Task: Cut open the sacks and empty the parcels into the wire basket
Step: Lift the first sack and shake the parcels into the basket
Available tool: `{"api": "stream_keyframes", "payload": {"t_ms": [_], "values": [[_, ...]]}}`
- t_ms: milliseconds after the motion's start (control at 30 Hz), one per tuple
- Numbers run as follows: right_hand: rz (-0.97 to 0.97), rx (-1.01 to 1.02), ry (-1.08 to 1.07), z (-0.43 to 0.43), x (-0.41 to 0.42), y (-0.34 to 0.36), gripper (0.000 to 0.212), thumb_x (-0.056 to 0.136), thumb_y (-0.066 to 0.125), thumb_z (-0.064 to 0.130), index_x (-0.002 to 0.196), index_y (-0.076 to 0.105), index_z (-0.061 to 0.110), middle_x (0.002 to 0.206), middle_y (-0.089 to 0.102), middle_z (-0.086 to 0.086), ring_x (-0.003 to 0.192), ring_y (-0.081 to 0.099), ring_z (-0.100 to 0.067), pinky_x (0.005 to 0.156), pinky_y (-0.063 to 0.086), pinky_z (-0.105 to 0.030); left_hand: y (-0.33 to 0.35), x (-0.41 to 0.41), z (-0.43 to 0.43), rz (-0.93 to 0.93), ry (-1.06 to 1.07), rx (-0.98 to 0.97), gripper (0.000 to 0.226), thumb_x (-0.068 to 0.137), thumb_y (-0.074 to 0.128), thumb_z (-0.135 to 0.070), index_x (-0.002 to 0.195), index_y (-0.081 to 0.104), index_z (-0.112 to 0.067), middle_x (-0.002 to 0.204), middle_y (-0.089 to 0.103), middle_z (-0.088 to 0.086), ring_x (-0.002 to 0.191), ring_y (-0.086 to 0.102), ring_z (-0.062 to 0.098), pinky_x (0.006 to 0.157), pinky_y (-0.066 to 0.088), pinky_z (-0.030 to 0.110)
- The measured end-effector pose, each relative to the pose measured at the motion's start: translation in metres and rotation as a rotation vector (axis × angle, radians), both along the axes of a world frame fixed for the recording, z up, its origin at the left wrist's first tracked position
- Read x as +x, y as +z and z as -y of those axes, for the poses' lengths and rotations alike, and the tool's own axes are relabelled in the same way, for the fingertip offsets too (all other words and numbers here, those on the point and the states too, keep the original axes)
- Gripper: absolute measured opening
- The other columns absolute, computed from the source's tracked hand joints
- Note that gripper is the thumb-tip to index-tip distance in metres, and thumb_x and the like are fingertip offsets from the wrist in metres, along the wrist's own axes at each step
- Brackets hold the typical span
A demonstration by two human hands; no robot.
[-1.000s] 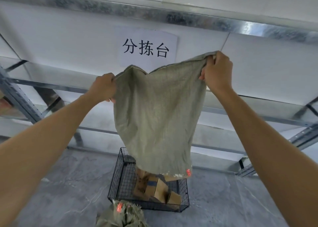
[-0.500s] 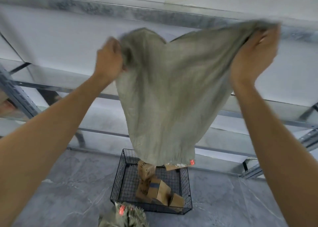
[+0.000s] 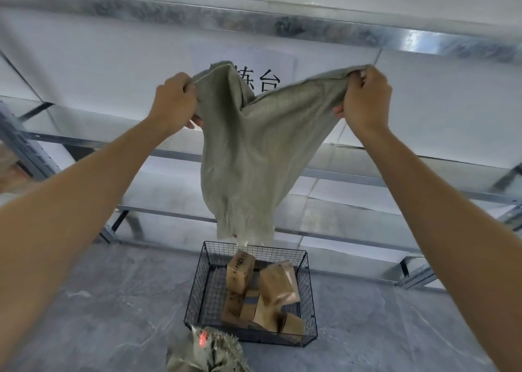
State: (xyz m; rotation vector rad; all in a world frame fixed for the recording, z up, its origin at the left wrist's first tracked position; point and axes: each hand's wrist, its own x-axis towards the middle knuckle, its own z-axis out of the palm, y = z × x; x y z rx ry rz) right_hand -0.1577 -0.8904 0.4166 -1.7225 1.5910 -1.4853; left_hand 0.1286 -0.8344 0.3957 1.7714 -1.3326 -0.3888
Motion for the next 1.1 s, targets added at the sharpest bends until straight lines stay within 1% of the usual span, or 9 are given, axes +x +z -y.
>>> {"api": "stream_keyframes", "payload": {"t_ms": [167,367,533,633,700,767,867,967,1100], "values": [[0.000,-0.029,-0.027,-0.001,-0.011,0.004,0.020,0.099,0.032,0.013,0.085,0.046,0.011,0.080,0.057,-0.013,0.036,0.056,-0.005,0.048,0.055,-0.026,-0.001,0.016,-0.003,0.004,0.078,-0.005,0.017,0.096,0.033,-0.015,0.097,0.049,-0.009,0.072,0.058,0.005,0.036,0.059,0.008,0.034,0.045,0.016],[-0.021,0.006,-0.054,-0.009,-0.023,-0.002,0.021,0.099,0.032,0.013,0.084,0.046,0.010,0.083,0.059,-0.015,0.037,0.057,-0.001,0.048,0.055,-0.024,0.000,0.027,-0.013,0.063,0.136,0.052,0.024,0.090,0.038,-0.013,0.104,0.056,-0.006,0.089,0.059,0.012,0.062,0.059,0.024,0.034,0.045,0.016],[-0.031,0.032,-0.096,-0.012,-0.036,-0.006,0.021,0.099,0.033,0.015,0.086,0.049,0.009,0.085,0.064,-0.017,0.037,0.058,-0.001,0.059,0.059,-0.038,-0.002,0.038,-0.022,0.068,0.184,0.049,0.031,0.090,0.040,-0.007,0.114,0.060,-0.001,0.097,0.057,0.013,0.080,0.057,0.029,0.058,0.051,0.031],[-0.029,0.065,-0.134,-0.013,-0.047,-0.010,0.021,0.098,0.034,0.013,0.087,0.052,0.008,0.084,0.066,-0.018,0.036,0.057,-0.001,0.054,0.057,-0.029,-0.005,0.048,-0.029,0.021,0.250,0.027,0.028,0.087,0.046,-0.006,0.108,0.065,-0.001,0.099,0.064,0.018,0.083,0.059,0.031,0.076,0.056,0.040],[-0.028,0.090,-0.158,-0.015,-0.053,-0.014,0.022,0.098,0.035,0.012,0.086,0.053,0.008,0.082,0.065,-0.017,0.036,0.056,0.000,0.046,0.052,-0.020,-0.005,0.052,-0.032,-0.008,0.294,0.012,0.026,0.087,0.053,-0.011,0.107,0.067,-0.001,0.099,0.066,0.017,0.086,0.059,0.030,0.085,0.054,0.040],[-0.019,0.112,-0.180,-0.017,-0.058,-0.017,0.022,0.096,0.036,0.010,0.085,0.055,0.006,0.083,0.065,-0.019,0.047,0.063,-0.006,0.054,0.057,-0.025,-0.005,0.055,-0.036,-0.051,0.309,0.006,0.027,0.087,0.058,-0.015,0.108,0.067,0.000,0.096,0.064,0.015,0.087,0.058,0.029,0.089,0.052,0.041],[-0.031,0.159,-0.200,-0.016,-0.064,-0.023,0.026,0.093,0.037,0.008,0.090,0.059,-0.004,0.090,0.067,-0.024,0.078,0.068,-0.035,0.073,0.057,-0.048,-0.008,0.061,-0.038,-0.093,0.308,-0.010,0.025,0.083,0.063,-0.017,0.100,0.069,0.001,0.090,0.063,0.016,0.083,0.056,0.028,0.089,0.053,0.047],[-0.051,0.211,-0.194,-0.013,-0.066,-0.031,0.028,0.092,0.038,0.009,0.094,0.061,-0.006,0.091,0.067,-0.025,0.082,0.067,-0.040,0.073,0.056,-0.053,-0.013,0.061,-0.040,-0.105,0.308,0.001,0.023,0.083,0.064,-0.017,0.097,0.069,0.000,0.087,0.061,0.013,0.082,0.055,0.028,0.089,0.053,0.048],[-0.043,0.271,-0.199,-0.006,-0.064,-0.042,0.027,0.092,0.040,0.007,0.091,0.063,-0.006,0.090,0.067,-0.024,0.083,0.067,-0.039,0.076,0.056,-0.051,-0.021,0.058,-0.039,-0.120,0.323,0.025,0.022,0.085,0.062,-0.017,0.100,0.068,-0.001,0.089,0.060,0.013,0.084,0.055,0.028,0.088,0.052,0.042]]}}
